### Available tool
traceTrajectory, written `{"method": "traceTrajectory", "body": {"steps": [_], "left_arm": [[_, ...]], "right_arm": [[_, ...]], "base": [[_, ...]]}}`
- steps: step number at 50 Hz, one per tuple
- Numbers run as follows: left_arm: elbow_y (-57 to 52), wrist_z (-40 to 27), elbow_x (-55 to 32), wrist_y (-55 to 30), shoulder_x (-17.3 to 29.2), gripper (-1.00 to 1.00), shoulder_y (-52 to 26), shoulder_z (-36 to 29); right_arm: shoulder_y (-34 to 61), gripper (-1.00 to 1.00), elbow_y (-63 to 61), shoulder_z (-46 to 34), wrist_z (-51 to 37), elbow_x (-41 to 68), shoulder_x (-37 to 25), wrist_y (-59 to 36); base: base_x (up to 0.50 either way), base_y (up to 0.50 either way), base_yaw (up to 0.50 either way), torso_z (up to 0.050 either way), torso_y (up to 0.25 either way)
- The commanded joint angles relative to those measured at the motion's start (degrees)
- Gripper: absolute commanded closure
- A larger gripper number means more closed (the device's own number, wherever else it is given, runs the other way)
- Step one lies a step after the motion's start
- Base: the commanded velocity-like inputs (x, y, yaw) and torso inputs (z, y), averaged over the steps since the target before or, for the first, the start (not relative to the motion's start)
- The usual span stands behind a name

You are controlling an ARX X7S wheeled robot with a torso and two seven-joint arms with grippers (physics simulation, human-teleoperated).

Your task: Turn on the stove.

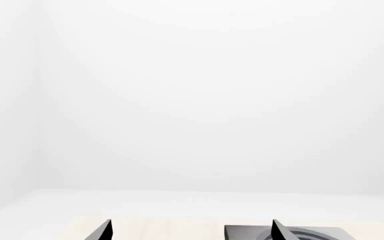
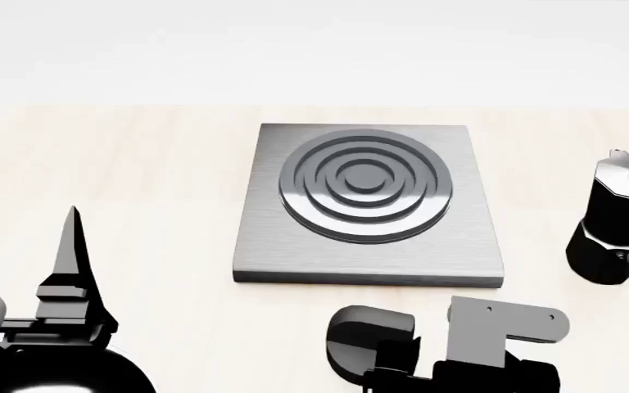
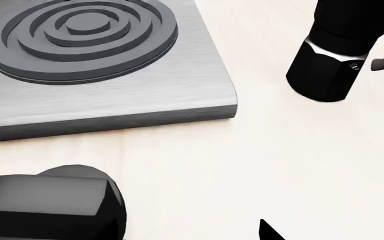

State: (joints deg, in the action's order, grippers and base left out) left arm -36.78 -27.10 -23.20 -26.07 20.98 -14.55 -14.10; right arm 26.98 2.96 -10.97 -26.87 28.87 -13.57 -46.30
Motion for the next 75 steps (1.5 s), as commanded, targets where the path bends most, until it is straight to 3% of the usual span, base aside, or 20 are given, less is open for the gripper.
{"method": "traceTrajectory", "body": {"steps": [1, 36, 75], "left_arm": [[0.26, -0.1, 0.06, 0.4, 0.11, -1.0, 0.02, -0.17], [0.35, -0.57, -0.37, 0.49, 0.48, -1.0, -0.23, -0.64], [0.74, -1.04, -0.67, 1.13, 0.77, -1.0, -0.35, -1.06]], "right_arm": [[-1.05, -1.0, -2.44, 0.88, -2.19, -0.23, -0.73, -0.31], [-5.03, -1.0, -17.4, 0.58, -7.88, 0.27, -4.02, -5.05], [-3.15, -1.0, -33.91, -1.62, -12.86, 1.97, -6.49, -13.49]], "base": [[0.0, 0.0, 0.0, 0.0, 0.0], [0.0, 0.0, 0.0, 0.0, 0.0], [0.0, 0.0, 0.0, 0.0, 0.0]]}}
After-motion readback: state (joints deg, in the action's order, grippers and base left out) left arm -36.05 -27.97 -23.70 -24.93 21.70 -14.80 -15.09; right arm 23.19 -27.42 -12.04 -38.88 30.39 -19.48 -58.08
